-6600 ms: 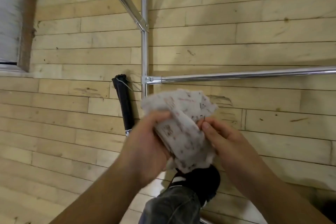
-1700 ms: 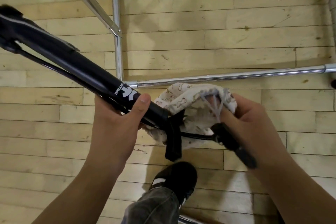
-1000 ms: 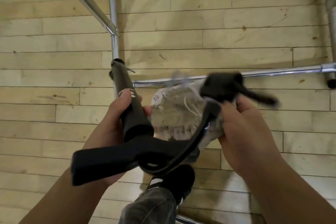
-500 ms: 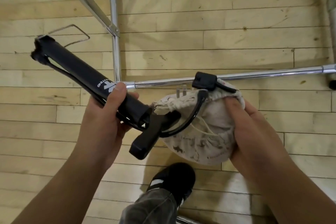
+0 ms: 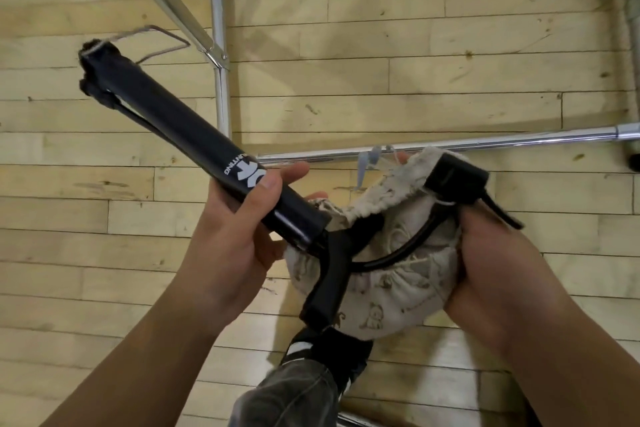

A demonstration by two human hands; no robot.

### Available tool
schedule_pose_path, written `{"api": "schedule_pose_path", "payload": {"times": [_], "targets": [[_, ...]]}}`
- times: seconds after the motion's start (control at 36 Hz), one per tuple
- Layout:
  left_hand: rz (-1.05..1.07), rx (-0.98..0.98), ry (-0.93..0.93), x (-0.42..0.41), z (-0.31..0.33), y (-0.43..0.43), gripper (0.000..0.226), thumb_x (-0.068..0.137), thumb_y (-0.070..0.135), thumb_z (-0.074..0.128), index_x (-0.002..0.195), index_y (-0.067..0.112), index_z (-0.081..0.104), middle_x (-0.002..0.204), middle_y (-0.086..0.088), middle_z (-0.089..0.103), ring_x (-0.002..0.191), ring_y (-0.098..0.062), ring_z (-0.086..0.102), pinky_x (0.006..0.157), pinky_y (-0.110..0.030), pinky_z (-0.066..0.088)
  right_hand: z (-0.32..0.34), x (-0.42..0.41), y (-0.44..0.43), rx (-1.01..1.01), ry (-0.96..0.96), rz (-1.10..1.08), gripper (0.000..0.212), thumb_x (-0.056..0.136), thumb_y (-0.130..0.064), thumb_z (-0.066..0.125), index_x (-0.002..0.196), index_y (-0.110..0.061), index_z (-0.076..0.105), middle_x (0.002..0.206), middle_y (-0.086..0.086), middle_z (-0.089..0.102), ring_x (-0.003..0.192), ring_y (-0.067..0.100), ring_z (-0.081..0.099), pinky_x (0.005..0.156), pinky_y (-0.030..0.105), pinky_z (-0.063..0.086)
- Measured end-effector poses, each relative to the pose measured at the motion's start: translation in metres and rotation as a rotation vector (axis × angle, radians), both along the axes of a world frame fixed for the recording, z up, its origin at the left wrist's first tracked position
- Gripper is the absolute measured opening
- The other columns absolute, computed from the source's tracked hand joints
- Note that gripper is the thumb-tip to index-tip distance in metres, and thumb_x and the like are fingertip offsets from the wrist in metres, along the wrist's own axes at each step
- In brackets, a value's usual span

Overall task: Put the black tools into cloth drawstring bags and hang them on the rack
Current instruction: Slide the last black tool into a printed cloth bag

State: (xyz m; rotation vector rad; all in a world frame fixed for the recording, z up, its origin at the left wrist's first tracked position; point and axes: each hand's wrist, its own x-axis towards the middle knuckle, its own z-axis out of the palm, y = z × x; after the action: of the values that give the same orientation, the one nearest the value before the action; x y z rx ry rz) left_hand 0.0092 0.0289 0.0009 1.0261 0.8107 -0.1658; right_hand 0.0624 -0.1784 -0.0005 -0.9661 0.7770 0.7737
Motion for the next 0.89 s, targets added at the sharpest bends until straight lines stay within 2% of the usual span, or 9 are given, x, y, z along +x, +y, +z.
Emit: {"api": "schedule_pose_path", "payload": {"times": [0.11, 0.28, 0.33, 0.39, 0.44, 0.5, 0.61, 0.81, 0.89], "targets": [[-0.029, 0.179, -0.040, -0.003, 0.004, 0.008, 0.048, 0.074, 0.038, 0.070, 0.116, 0.027, 0.048, 0.119, -0.003, 0.076, 0.105, -0.028, 0.076, 0.073, -0.043, 0.063, -0.001, 0.005, -0.007, -0.256, -0.156, 0.047, 0.027, 0.104, -0.025, 0.053, 0.088, -0.020, 0.075, 0.079, 0.002, 0.081, 0.068, 0.017, 0.078, 0.051, 0.030, 0.059], [-0.096, 0.570, -0.036, -0.003, 0.013, 0.009, 0.044, 0.087, 0.032, 0.070, 0.123, 0.022, 0.045, 0.112, -0.001, 0.077, 0.101, -0.023, 0.078, 0.082, -0.049, 0.063, 0.002, 0.007, -0.018, -0.460, -0.340, 0.148, 0.017, 0.098, -0.022, 0.065, 0.096, -0.028, 0.081, 0.093, -0.001, 0.081, 0.086, 0.018, 0.078, 0.070, 0.037, 0.061], [-0.130, 0.750, -0.020, -0.003, 0.015, 0.004, 0.056, 0.083, 0.038, 0.074, 0.127, 0.015, 0.049, 0.109, 0.004, 0.077, 0.099, -0.016, 0.077, 0.086, -0.047, 0.063, 0.011, 0.006, -0.017, -0.563, -0.479, 0.216, 0.019, 0.095, -0.023, 0.067, 0.092, -0.036, 0.079, 0.090, -0.013, 0.080, 0.084, 0.007, 0.076, 0.065, 0.024, 0.062], [-0.135, 0.911, 0.026, -0.002, 0.015, -0.003, 0.063, 0.074, 0.044, 0.081, 0.125, 0.022, 0.051, 0.107, 0.017, 0.074, 0.101, -0.003, 0.073, 0.090, -0.035, 0.060, 0.021, 0.005, -0.010, -0.596, -0.592, 0.273, 0.022, 0.093, -0.024, 0.068, 0.091, -0.044, 0.074, 0.087, -0.026, 0.076, 0.081, -0.006, 0.072, 0.055, 0.009, 0.055], [-0.150, 1.006, 0.040, -0.002, 0.016, -0.011, 0.072, 0.064, 0.050, 0.086, 0.121, 0.033, 0.046, 0.104, 0.038, 0.065, 0.099, 0.016, 0.064, 0.081, -0.008, 0.051, 0.028, 0.002, -0.003, -0.550, -0.644, 0.320, 0.023, 0.091, -0.025, 0.069, 0.089, -0.047, 0.073, 0.084, -0.032, 0.074, 0.078, -0.011, 0.069, 0.052, 0.004, 0.050], [-0.177, 1.044, 0.018, 0.000, 0.014, -0.018, 0.077, 0.064, 0.046, 0.089, 0.123, 0.035, 0.041, 0.096, 0.051, 0.056, 0.093, 0.027, 0.057, 0.069, 0.004, 0.044, 0.034, -0.005, 0.008, -0.451, -0.628, 0.392, 0.024, 0.089, -0.023, 0.070, 0.087, -0.047, 0.074, 0.085, -0.032, 0.074, 0.078, -0.013, 0.069, 0.051, 0.005, 0.051], [-0.108, 1.054, 0.010, 0.013, 0.012, -0.019, 0.066, 0.073, 0.037, 0.090, 0.119, 0.039, 0.042, 0.089, 0.050, 0.054, 0.091, 0.024, 0.058, 0.068, 0.004, 0.043, 0.039, -0.027, 0.026, -0.358, -0.620, 0.536, 0.028, 0.086, -0.025, 0.069, 0.098, -0.050, 0.076, 0.092, -0.036, 0.073, 0.089, -0.009, 0.071, 0.068, 0.008, 0.056], [0.048, 0.902, 0.027, 0.027, 0.035, -0.025, 0.046, 0.081, 0.048, 0.083, 0.116, 0.032, 0.058, 0.092, 0.018, 0.066, 0.087, 0.005, 0.068, 0.079, -0.015, 0.055, 0.057, -0.034, 0.014, -0.508, -0.548, 0.539, 0.027, 0.097, -0.042, 0.059, 0.120, -0.047, 0.071, 0.103, -0.026, 0.074, 0.096, -0.008, 0.067, 0.081, 0.016, 0.059], [0.074, 0.812, 0.021, 0.031, 0.062, -0.026, 0.030, 0.083, 0.049, 0.080, 0.099, 0.031, 0.063, 0.080, 0.018, 0.066, 0.077, 0.002, 0.068, 0.076, -0.022, 0.055, 0.081, -0.028, 0.000, -0.591, -0.595, 0.562, 0.027, 0.097, -0.033, 0.064, 0.124, -0.039, 0.070, 0.085, -0.015, 0.069, 0.068, -0.014, 0.063, 0.057, 0.009, 0.052]]}}
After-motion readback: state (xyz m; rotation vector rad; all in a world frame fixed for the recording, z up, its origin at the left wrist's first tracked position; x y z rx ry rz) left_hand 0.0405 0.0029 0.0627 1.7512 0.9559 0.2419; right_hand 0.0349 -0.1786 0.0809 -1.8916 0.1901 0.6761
